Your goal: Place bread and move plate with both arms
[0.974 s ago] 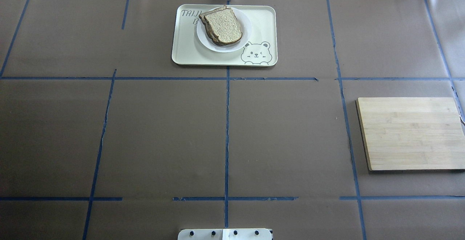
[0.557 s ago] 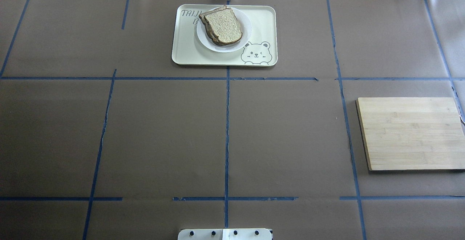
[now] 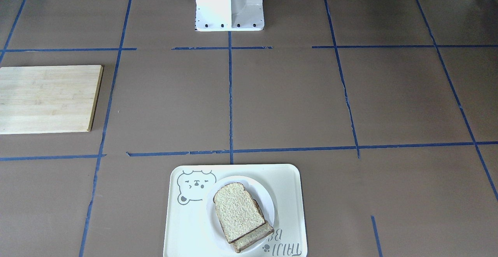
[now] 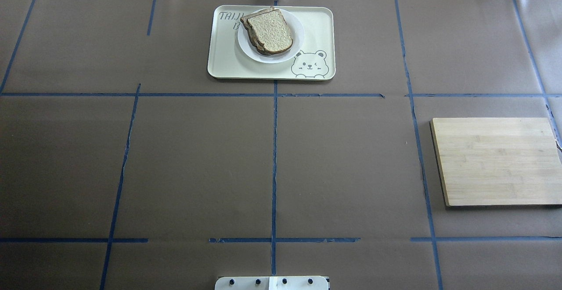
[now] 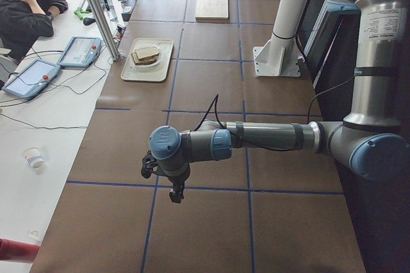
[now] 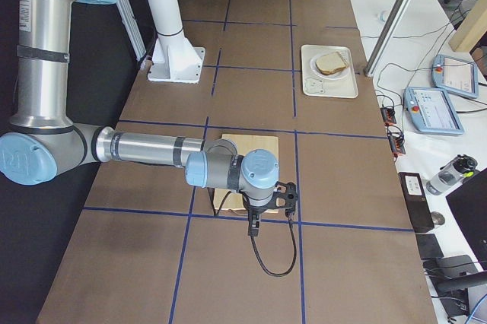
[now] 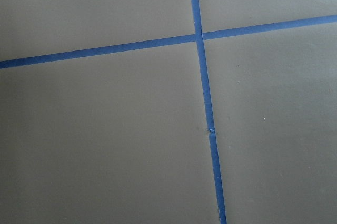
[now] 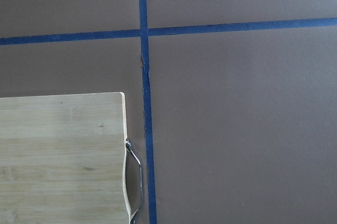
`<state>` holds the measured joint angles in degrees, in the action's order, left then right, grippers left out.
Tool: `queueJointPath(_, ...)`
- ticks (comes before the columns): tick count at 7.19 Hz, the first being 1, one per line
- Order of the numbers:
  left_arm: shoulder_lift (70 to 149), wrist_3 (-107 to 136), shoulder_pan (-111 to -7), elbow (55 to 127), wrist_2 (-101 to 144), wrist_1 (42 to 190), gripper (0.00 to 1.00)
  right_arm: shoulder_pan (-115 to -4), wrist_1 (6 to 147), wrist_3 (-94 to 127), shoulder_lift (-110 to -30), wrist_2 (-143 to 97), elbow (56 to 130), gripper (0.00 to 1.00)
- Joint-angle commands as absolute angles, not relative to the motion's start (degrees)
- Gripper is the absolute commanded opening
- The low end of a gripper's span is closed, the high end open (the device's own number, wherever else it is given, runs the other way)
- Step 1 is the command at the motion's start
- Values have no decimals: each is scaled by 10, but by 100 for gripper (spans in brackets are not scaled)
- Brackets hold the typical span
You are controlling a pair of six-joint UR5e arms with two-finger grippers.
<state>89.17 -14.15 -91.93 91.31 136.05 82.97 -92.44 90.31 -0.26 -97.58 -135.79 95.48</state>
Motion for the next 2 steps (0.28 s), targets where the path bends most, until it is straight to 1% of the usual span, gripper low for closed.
queueJointPath(1,892,-142,-919,912,1361,830,100,-925,901,-3,-976,-1359,955,100)
queueJointPath(2,891,-142,-919,912,1361,830,100,-925,901,-4,-975,-1359,955,100)
